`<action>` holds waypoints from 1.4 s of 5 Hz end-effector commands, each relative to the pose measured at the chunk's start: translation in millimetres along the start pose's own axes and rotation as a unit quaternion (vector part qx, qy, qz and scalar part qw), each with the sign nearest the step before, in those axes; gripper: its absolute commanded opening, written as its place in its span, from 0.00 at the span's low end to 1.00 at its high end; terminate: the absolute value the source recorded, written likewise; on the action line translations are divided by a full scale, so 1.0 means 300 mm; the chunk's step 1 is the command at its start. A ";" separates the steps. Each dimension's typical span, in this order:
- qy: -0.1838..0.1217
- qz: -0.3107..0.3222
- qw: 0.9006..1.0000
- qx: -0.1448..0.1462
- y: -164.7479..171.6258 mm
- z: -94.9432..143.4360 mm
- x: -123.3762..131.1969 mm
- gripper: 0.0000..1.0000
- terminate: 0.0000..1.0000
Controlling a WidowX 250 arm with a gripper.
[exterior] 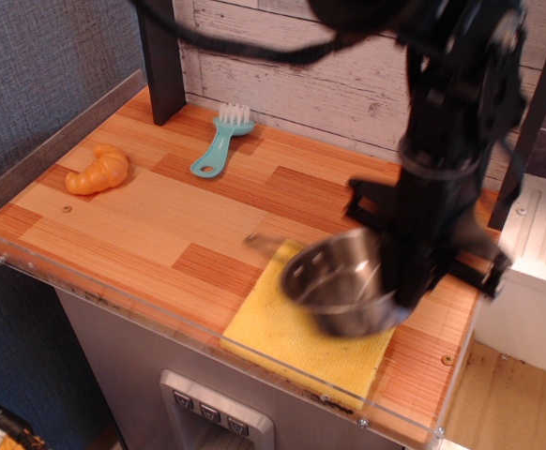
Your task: Place the pot on the yellow towel
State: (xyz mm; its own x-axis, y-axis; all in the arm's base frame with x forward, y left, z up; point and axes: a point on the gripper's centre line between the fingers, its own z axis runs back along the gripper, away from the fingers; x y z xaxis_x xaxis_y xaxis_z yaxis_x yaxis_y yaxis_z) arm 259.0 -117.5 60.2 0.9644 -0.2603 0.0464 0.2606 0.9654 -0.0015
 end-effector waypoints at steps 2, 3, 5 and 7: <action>-0.014 0.020 1.000 0.012 0.033 0.055 -0.026 0.00 0.00; 0.000 0.009 1.000 0.000 0.019 0.042 -0.028 1.00 0.00; -0.024 0.078 0.995 -0.049 0.070 0.032 0.028 1.00 0.00; -0.062 0.156 0.985 -0.034 0.347 0.177 0.076 1.00 0.00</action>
State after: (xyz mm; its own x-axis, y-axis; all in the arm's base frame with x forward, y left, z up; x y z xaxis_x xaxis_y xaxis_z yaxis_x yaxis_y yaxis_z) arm 304.9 -21.0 93.4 0.9936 0.0649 0.0922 -0.0563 0.9940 -0.0936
